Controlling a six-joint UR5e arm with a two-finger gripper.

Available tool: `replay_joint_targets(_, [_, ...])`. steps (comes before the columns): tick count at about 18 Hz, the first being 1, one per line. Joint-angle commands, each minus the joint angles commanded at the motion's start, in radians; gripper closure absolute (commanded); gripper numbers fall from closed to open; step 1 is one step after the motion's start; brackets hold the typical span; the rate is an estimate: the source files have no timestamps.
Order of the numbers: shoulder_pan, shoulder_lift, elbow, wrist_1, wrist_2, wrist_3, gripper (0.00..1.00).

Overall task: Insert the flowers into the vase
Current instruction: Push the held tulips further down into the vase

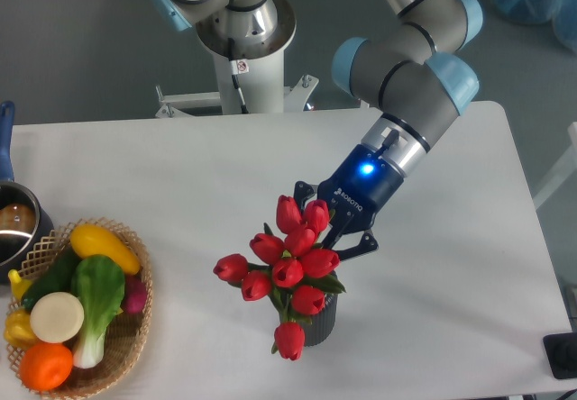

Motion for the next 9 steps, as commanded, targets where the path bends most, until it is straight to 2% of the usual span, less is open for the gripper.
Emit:
replay_joint_targets(4, [0.002,-0.005,0.000,-0.002,0.000,0.000,0.72])
replay_joint_targets(9, [0.003,-0.008,0.002,-0.002,0.017,0.000,0.61])
